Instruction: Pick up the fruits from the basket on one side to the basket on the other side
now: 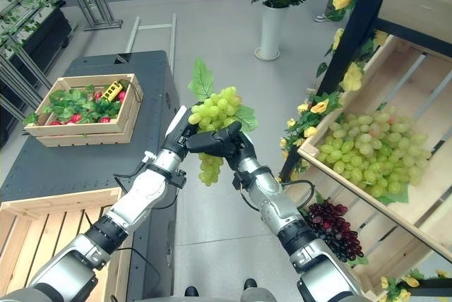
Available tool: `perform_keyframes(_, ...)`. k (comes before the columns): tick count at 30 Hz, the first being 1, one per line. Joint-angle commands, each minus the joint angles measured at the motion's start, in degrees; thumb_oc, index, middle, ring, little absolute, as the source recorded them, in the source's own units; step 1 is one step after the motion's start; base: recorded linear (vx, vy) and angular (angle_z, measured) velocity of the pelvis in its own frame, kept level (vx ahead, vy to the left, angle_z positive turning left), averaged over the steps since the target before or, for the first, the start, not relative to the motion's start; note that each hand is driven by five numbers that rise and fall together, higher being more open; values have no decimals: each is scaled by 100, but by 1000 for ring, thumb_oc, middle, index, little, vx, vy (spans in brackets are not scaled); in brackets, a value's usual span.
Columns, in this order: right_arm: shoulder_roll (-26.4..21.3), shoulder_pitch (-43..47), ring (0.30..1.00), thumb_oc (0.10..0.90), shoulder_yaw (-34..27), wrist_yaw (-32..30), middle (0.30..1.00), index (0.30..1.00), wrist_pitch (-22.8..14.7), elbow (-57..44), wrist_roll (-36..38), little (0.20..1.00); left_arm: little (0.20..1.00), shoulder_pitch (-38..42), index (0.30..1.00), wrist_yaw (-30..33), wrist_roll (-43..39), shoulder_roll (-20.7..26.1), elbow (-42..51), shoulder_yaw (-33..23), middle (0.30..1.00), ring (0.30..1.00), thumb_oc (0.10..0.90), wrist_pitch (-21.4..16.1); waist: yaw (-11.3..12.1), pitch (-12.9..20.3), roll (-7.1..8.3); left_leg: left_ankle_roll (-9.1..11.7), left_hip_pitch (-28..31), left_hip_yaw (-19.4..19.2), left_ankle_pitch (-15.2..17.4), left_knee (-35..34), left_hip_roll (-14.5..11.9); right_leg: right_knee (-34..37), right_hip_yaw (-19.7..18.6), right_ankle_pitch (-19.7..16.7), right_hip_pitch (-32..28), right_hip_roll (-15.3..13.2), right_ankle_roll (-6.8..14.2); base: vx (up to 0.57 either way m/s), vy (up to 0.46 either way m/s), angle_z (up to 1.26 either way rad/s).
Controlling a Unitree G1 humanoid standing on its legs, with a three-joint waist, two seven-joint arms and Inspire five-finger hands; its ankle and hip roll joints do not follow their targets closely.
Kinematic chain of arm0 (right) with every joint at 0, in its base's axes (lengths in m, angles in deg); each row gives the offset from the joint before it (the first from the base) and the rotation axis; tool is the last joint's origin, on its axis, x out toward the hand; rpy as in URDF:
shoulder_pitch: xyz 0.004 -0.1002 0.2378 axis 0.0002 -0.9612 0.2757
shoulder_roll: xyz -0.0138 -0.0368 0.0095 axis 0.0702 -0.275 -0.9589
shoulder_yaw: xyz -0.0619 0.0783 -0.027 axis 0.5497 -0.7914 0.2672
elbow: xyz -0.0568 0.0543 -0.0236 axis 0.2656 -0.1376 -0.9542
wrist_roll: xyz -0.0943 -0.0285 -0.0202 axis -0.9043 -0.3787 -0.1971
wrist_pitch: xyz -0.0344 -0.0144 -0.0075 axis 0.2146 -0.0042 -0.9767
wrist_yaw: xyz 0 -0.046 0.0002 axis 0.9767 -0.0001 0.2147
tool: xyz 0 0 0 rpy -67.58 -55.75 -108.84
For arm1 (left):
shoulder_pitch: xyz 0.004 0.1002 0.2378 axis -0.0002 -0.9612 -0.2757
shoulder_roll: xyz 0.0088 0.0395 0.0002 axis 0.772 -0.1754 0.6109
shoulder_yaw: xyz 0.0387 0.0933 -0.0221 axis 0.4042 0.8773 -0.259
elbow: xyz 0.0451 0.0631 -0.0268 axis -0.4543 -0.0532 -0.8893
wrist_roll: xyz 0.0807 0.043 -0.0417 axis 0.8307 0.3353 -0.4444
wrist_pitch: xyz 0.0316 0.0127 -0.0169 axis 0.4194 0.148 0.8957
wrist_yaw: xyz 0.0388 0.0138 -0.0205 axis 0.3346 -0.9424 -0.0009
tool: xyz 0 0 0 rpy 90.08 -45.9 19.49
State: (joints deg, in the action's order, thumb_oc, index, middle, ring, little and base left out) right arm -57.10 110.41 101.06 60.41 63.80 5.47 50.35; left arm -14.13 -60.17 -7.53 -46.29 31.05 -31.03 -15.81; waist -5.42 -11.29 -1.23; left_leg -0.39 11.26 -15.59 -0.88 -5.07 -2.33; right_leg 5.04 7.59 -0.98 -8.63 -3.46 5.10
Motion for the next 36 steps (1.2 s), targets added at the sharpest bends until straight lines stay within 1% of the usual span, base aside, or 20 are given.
perform_keyframes(1,-223,-452,300,400,-790,200,300,300,-490,-621,-27,300,900,832,900,1763,-419,327,-814,-1976,900,900,800,-572,-172,507,209,194,37,36,573,7,-183,-4,27,277,18,-80,-21,19,24,-29)
perform_keyframes(2,-274,-529,300,400,-838,285,300,300,-457,-610,-24,300,900,826,900,1782,-462,261,-814,-1980,900,900,800,-623,-223,506,223,196,51,-18,575,7,-192,-4,-15,264,28,-70,-16,16,22,-25)
perform_keyframes(7,-361,-712,300,400,-940,509,300,300,-438,-636,-83,300,900,847,900,1820,-387,162,-873,-1949,900,900,800,-607,-323,487,249,186,79,-109,583,7,-197,-4,-112,239,45,-47,-6,12,18,-13)
perform_keyframes(11,-430,-888,300,400,-1026,660,300,300,-356,-745,-83,300,900,857,900,1801,-376,159,-989,-1955,900,900,800,-645,-400,475,256,170,101,-174,604,7,-190,-4,-182,229,57,-36,5,1,9,-8)
perform_keyframes(16,-452,-1038,300,400,-1055,799,300,300,-229,-752,107,300,900,891,900,1860,-223,208,-1070,-1925,900,900,800,-798,-469,460,239,165,123,-241,615,7,-185,-4,-234,215,63,-35,20,-1,8,-3)
perform_keyframes(17,-431,-1176,300,400,-1081,1003,300,300,-139,-663,354,300,900,917,900,2034,204,306,-1121,-1900,900,900,800,-1004,-514,449,222,165,151,-283,629,7,-184,-5,-256,212,54,-39,27,3,20,-7)
perform_keyframes(19,-429,-1205,300,400,-1086,1044,300,300,-109,-649,441,300,900,919,900,2087,301,336,-1115,-1891,900,900,800,-1049,-526,440,219,163,168,-283,638,7,-182,-13,-249,223,40,-42,32,4,12,-6)
perform_keyframes(20,-420,-1244,300,400,-1094,1120,300,300,-67,-631,541,300,900,926,900,2185,540,389,-1105,-1877,900,900,800,-1094,-533,439,216,163,174,-293,639,7,-181,-16,-252,223,38,-43,33,5,3,-7)
perform_keyframes(22,-348,-1414,300,400,-1069,1353,300,300,55,-584,778,300,900,915,900,2767,1621,589,-1040,-1764,900,900,800,-1302,-544,439,211,171,194,-318,649,7,-183,-16,-251,223,27,-47,37,4,2,-3)
perform_keyframes(24,-322,-1476,300,400,-1050,1412,300,300,71,-572,859,300,900,916,900,2958,1929,677,-989,-1713,900,900,800,-1379,-541,443,214,175,196,-323,649,7,-187,-17,-244,222,26,-50,40,0,0,0)
perform_keyframes(25,-317,-1530,300,400,-1030,1473,300,300,91,-556,982,300,900,908,900,3248,2400,767,-923,-1653,900,900,800,-1443,-530,451,222,180,196,-324,647,7,-190,-10,-226,217,20,-56,41,0,0,0)
perform_keyframes(26,-317,-1564,300,400,-1019,1541,300,300,112,-548,1078,300,900,914,900,3423,2647,852,-869,-1605,900,900,800,-1486,-513,470,232,188,184,-329,641,7,-194,-4,-223,204,29,-56,40,0,0,0)
perform_keyframes(27,-320,-1572,300,400,-1016,1559,300,300,115,-546,1107,300,900,916,900,3483,2738,865,-861,-1598,900,900,800,-1499,-518,465,236,187,194,-319,646,7,-193,-4,-212,210,15,-59,44,0,0,0)
perform_keyframes(30,-284,-1588,300,400,-969,1639,300,300,123,-539,1270,300,900,934,900,3994,3317,942,-812,-1493,900,900,800,-1595,-483,514,257,197,161,-285,637,7,-194,-4,-209,200,38,-54,34,0,0,0)
perform_keyframes(31,-280,-1589,300,400,-966,1639,300,300,121,-541,1273,300,900,935,900,4018,3330,944,-815,-1486,900,900,800,-1603,-483,516,258,198,159,-282,636,7,-194,-4,-209,200,38,-54,34,0,0,0)
perform_keyframes(32,-264,-1586,300,400,-948,1647,300,300,154,-559,1345,300,900,950,900,4274,3623,984,-819,-1451,900,900,800,-1637,-474,523,266,201,152,-264,631,7,-195,-4,-212,198,39,-49,32,0,0,0)
perform_keyframes(34,-261,-1586,300,400,-940,1650,300,300,178,-581,1398,300,900,949,900,4447,3820,1004,-816,-1428,900,900,800,-1664,-466,531,273,202,141,-245,627,7,-195,-4,-206,201,42,-48,30,0,0,0)
perform_keyframes(35,-252,-1578,300,400,-921,1669,300,300,210,-588,1502,300,900,973,900,4687,4123,1042,-790,-1378,900,900,800,-1645,-456,535,282,203,128,-223,624,7,-197,-4,-204,202,48,-48,27,0,0,0)
perform_keyframes(36,-235,-1565,300,400,-907,1673,300,300,222,-585,1543,300,900,991,900,4786,4259,1056,-777,-1347,900,900,800,-1608,-450,539,285,204,121,-211,622,7,-196,-4,-205,203,50,-46,24,0,0,0)
